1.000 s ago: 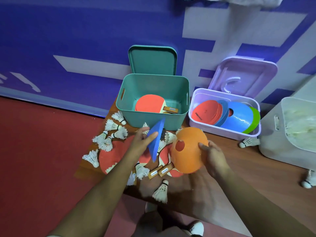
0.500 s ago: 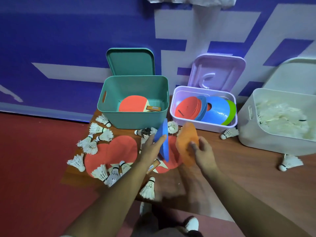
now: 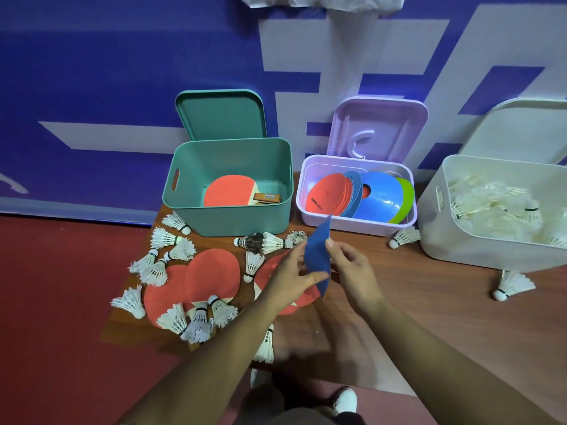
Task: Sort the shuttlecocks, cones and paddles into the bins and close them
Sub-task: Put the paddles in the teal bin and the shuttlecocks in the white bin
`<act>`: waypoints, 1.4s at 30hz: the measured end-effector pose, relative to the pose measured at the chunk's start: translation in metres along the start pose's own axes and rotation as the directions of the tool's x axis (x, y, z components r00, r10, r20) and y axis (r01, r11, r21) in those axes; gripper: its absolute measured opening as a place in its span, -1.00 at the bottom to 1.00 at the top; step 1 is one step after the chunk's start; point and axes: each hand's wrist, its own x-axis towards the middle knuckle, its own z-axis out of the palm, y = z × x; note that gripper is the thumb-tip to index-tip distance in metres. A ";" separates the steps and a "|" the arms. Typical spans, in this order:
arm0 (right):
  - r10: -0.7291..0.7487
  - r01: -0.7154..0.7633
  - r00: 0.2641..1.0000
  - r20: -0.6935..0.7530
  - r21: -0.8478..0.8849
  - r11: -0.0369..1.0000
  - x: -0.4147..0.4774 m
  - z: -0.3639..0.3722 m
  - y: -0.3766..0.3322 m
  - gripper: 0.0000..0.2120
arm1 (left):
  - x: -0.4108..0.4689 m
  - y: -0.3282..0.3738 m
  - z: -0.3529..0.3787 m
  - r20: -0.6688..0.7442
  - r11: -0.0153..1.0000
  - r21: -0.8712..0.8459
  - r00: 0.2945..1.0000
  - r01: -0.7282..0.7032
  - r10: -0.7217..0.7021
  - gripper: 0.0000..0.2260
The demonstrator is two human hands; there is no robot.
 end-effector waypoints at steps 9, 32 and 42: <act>-0.116 0.061 0.987 -0.109 -0.414 0.908 0.013 -0.016 -0.008 -0.83 | 0.007 -0.014 -0.024 -0.225 0.983 0.186 0.974 0.007 0.035 -0.72; -0.018 -0.084 0.962 -0.272 -0.359 0.930 -0.012 -0.059 0.031 -0.96 | 0.035 -0.103 -0.027 -0.296 0.745 0.370 0.831 0.555 -0.471 -0.01; -0.098 0.005 0.970 -0.224 -0.382 0.924 -0.019 -0.076 -0.004 -0.87 | 0.022 -0.029 -0.038 -0.295 0.828 0.318 0.878 0.462 -0.376 -0.39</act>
